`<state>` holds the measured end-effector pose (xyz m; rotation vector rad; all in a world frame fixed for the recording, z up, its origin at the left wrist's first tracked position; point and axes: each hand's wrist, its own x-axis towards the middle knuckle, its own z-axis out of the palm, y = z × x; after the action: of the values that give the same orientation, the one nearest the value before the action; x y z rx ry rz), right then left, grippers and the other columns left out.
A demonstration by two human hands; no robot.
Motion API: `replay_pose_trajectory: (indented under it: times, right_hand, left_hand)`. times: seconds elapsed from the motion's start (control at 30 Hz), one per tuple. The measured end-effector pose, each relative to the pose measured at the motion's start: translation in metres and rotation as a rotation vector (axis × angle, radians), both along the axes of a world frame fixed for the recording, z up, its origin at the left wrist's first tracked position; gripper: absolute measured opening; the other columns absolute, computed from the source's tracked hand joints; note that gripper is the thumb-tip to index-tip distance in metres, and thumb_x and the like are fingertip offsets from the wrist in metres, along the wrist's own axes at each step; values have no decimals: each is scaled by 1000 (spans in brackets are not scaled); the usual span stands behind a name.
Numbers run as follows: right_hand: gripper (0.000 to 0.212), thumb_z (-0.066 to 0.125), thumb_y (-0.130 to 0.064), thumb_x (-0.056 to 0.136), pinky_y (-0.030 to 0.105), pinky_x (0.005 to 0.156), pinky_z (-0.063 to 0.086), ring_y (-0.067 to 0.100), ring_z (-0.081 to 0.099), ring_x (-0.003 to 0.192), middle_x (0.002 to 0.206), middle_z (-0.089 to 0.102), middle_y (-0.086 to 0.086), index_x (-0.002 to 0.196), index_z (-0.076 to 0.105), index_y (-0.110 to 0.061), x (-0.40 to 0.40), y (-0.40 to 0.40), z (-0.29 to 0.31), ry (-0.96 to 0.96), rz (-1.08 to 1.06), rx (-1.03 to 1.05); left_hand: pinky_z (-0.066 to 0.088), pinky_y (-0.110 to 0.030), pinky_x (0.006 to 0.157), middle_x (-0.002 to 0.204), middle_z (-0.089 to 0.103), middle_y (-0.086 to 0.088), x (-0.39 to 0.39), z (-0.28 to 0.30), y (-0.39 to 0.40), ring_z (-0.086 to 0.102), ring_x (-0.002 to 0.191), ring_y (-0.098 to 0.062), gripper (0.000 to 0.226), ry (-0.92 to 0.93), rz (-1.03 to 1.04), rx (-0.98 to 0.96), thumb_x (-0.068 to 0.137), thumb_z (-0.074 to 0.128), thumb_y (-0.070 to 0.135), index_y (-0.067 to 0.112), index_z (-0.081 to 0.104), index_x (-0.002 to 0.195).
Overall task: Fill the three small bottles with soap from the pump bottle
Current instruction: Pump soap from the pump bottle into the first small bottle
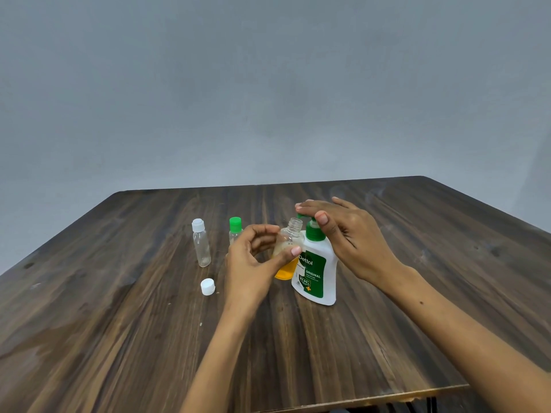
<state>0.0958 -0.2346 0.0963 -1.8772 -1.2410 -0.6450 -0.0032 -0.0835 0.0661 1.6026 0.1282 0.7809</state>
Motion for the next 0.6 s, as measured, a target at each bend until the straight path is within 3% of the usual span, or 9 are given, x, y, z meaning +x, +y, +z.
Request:
replay_pose_trajectory:
  times: [0.43, 0.6]
  right_hand:
    - [70, 17, -62, 98, 44, 108, 38, 5, 54, 123, 124, 65, -9, 119, 68, -19, 1, 0, -1, 6, 16, 17]
    - [69, 17, -62, 98, 44, 107, 39, 5, 56, 121, 122, 67, -9, 116, 69, -19, 1, 1, -3, 13, 11, 31]
  left_hand:
    - [55, -18, 80, 99, 74, 4, -1, 0, 1, 70, 95, -8, 43, -11, -16, 7, 59, 83, 30, 22, 67, 98]
    - [56, -24, 83, 99, 74, 1, -1, -1, -1, 70, 96, -10, 55, -1, -31, -32, 55, 82, 33, 22, 63, 105]
